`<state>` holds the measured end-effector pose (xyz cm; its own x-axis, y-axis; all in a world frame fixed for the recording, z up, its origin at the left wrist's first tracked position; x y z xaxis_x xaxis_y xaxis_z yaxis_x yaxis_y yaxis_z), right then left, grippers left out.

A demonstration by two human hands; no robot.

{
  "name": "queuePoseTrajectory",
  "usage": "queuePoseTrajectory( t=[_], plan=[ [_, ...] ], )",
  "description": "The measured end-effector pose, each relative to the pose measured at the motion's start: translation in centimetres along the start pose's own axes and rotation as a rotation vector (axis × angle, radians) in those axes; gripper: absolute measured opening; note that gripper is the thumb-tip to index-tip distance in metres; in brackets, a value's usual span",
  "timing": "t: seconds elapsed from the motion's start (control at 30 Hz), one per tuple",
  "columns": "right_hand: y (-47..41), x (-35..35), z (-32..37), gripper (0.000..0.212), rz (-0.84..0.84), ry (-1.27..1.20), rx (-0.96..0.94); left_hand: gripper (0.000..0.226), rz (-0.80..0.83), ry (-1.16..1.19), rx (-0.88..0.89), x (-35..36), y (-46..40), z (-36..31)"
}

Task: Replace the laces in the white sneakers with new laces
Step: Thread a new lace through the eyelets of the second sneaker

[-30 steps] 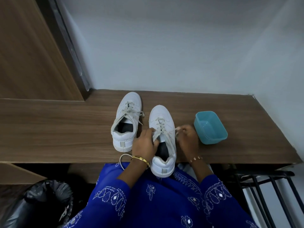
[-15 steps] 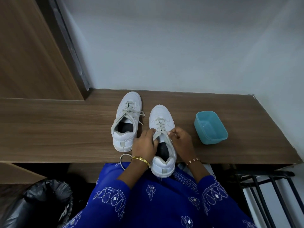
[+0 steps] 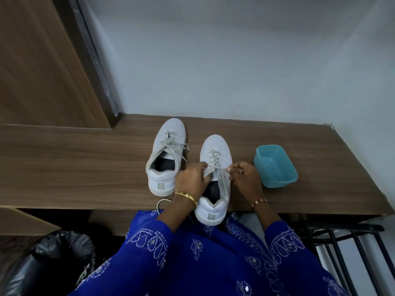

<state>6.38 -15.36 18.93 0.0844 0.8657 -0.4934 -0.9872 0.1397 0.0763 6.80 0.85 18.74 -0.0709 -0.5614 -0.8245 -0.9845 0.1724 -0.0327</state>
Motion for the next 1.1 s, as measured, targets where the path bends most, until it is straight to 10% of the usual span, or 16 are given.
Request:
queuePoseTrajectory(
  t=[0.2,0.37,0.77,1.1],
  plan=[
    [1.3,-1.4,1.8,0.011,-0.417,0.469,-0.277,0.022,-0.127,0.141,-0.014,-1.3,1.8,0.8],
    [1.8,1.0,1.2,0.035,-0.020,0.217,0.027,0.015,-0.024,0.182,-0.087,0.1,2.8,1.2],
    [0.6,1.7,1.1,0.022,-0.126,-0.319,0.166,0.026,0.050,-0.034,-0.084,0.2,1.8,-1.0],
    [0.8,1.7,0.1,0.015,-0.100,-0.540,0.286,0.033,-0.103,1.293,-0.507,1.8,-0.3,-0.2]
  ],
)
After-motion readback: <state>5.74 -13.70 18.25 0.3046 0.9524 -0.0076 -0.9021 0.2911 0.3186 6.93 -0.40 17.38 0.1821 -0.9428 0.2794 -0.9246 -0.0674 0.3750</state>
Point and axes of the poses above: each hand's wrist, its own y-axis away from the middle knuckle, its own x-axis out of the palm, z = x × y, the point moved 3 cm from there along -y, towards the middle knuckle, and after that the axes turned 6 degrees about z, right-handed, at the moved point
